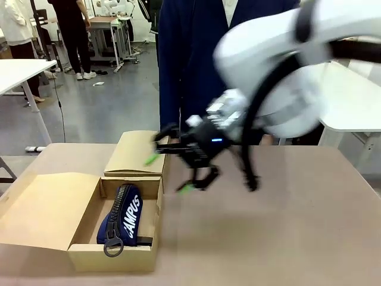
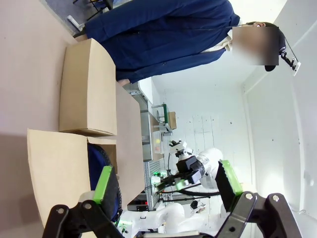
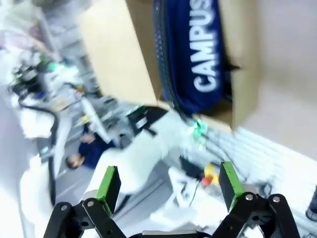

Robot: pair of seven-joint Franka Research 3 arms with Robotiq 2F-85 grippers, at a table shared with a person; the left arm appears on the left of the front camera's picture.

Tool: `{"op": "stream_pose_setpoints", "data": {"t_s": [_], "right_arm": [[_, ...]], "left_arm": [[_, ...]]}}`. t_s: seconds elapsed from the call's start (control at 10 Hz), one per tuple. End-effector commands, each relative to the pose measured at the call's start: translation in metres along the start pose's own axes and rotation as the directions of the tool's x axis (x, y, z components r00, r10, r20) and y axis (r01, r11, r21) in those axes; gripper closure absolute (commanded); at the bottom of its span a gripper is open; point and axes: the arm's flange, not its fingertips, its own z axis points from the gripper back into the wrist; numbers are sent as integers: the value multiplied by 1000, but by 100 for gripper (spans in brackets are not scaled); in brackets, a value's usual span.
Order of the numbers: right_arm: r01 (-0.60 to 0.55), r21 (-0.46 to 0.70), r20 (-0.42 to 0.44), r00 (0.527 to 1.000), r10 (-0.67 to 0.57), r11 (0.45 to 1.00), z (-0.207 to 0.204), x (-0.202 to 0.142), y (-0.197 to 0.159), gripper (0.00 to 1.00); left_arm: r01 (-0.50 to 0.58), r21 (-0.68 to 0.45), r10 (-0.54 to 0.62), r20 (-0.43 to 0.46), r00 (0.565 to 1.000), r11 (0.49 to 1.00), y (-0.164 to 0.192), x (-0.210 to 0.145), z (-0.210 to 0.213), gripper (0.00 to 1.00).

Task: Place items inside the box.
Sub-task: Pick up a Pencil pouch or Stapler and place it inside the Mailer Box closest to the robot.

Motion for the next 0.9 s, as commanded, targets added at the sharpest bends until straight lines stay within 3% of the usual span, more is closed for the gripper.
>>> {"op": "stream_pose_setpoints", "data": {"t_s": [0.0,0.2,0.4,0.5,0.6,0.7,0.8], "right_arm": [[4,129,-130,991,13,992,101,-21,-105,0],[22,393,-98,995,18,919,162,-30,-183,0],[74,507,-39,997,-64,859,193,-39,-257,0],[-2,566,11,1000,-6,825,200,-45,-294,0],[-15,609,99,993,-57,793,194,-54,-330,0],[-140,669,224,974,-18,730,182,-71,-361,0],[-284,668,348,936,48,687,173,-83,-369,0]], "left_arm": [[18,-20,-18,5,1000,1000,-1,-2,-1,0],[18,-20,-18,5,1000,1000,-1,-2,-1,0],[18,-20,-18,5,1000,1000,-1,-2,-1,0],[18,-20,-18,5,1000,1000,-1,-2,-1,0],[18,-20,-18,5,1000,1000,-1,-2,-1,0],[18,-20,-18,5,1000,1000,-1,-2,-1,0],[18,-20,-18,5,1000,1000,-1,-2,-1,0]]}}
